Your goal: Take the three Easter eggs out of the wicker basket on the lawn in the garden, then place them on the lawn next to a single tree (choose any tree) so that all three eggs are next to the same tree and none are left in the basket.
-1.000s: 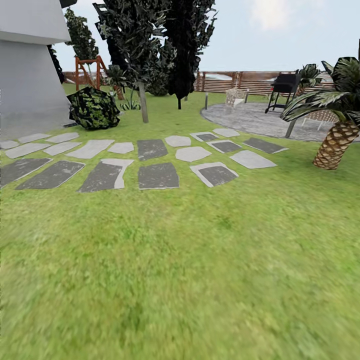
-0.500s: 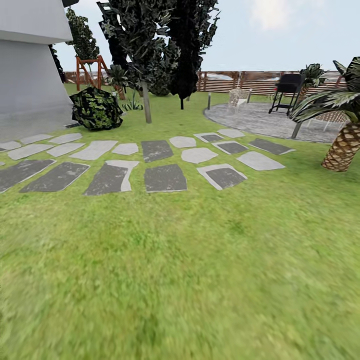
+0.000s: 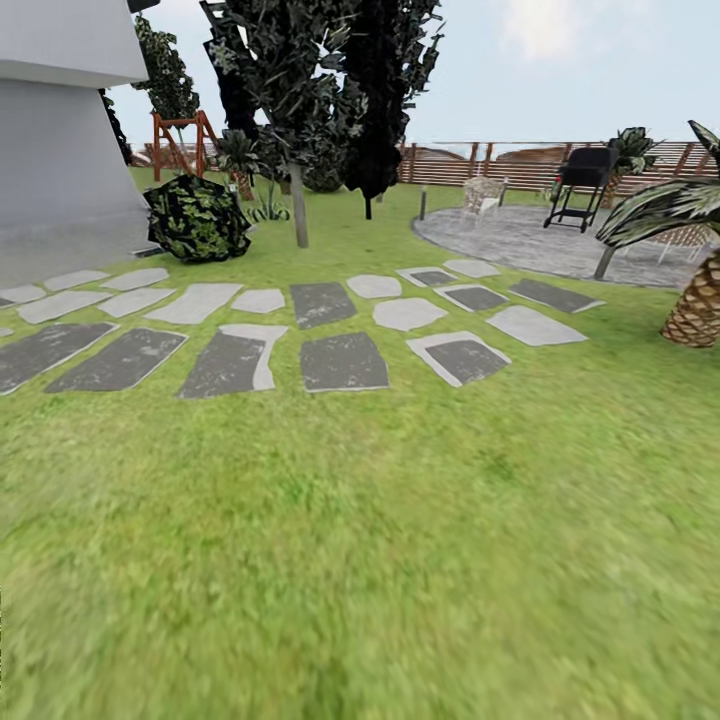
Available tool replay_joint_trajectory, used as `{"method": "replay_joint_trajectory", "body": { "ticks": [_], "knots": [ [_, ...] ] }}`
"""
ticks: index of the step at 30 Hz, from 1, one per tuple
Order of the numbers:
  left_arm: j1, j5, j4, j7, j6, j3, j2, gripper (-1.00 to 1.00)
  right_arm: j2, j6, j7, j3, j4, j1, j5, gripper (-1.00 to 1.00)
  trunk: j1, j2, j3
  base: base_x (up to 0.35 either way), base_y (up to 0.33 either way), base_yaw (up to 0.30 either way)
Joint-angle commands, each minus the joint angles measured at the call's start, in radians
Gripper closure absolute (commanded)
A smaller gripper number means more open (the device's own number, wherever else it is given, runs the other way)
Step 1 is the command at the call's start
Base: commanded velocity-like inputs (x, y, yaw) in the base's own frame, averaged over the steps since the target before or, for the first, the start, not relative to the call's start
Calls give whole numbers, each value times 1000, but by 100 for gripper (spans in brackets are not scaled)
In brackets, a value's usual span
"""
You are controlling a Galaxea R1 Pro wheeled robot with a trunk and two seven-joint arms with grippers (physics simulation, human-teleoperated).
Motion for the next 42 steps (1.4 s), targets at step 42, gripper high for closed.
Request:
{"method": "replay_joint_trajectory", "body": {
  "ticks": [42],
  "knots": [
    [0,-1,0,0,-4,-1,0,-100,0,-2,-1,7,4,0,0,-100,0,0,-1,256,235,19]
  ]
}}
